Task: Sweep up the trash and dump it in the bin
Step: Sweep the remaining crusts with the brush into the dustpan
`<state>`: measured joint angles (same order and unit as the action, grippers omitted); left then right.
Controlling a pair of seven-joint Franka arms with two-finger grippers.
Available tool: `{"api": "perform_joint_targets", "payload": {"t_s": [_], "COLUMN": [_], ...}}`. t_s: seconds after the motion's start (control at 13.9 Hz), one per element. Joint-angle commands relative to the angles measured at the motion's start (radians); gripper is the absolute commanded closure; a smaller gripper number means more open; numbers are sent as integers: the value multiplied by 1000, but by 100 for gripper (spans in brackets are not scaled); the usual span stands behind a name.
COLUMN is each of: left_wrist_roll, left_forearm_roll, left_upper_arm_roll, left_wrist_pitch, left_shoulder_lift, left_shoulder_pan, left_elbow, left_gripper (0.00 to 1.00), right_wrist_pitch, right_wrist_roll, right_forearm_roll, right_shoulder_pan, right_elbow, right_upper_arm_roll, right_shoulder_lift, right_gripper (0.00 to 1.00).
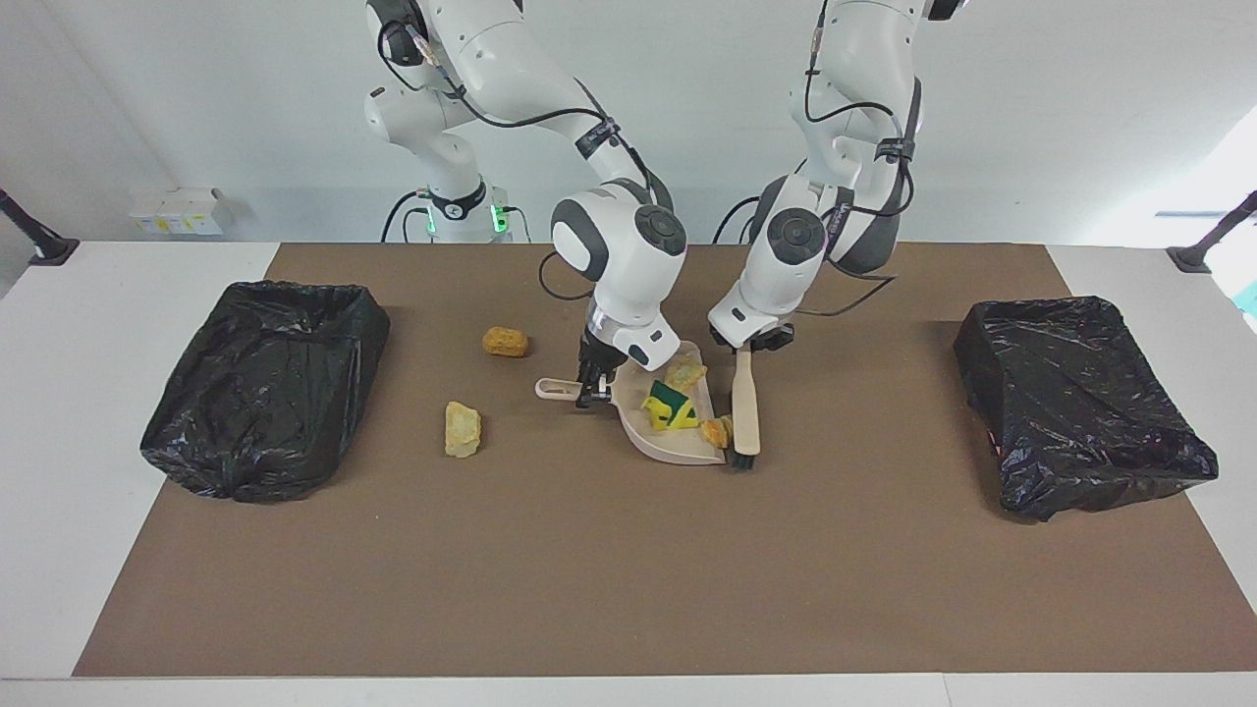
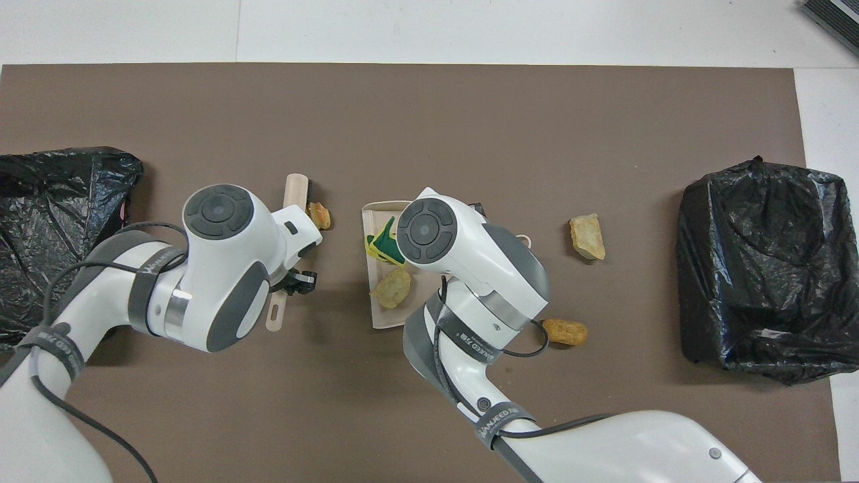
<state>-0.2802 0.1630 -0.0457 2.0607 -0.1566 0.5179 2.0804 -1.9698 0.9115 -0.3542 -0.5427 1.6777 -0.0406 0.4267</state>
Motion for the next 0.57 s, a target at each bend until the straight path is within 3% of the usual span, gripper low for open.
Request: {"api": "perform_joint_targets", "payload": {"t_s": [0.0, 0.5], "left_wrist_roll": [1, 13], "left_forearm_roll": [88, 229], "left_upper_arm_roll": [12, 12], "left_wrist_pitch": [-19, -85], "left_shoulder_lift": [64, 150], "left_shoulder_pan": [37, 5], "left_elbow": [30, 7], "left_gripper": [100, 100], "right_wrist_pitch": [-35, -38], "right_wrist_roll": [-29, 4], "right_forearm_roll": [14, 44], "right_shoulder_pan": [10, 42], "right_elbow": [16, 8], "right_upper_arm_roll": [-5, -7], "right_shoulder_lift": [-6, -5], "right_gripper": [100, 100]}}
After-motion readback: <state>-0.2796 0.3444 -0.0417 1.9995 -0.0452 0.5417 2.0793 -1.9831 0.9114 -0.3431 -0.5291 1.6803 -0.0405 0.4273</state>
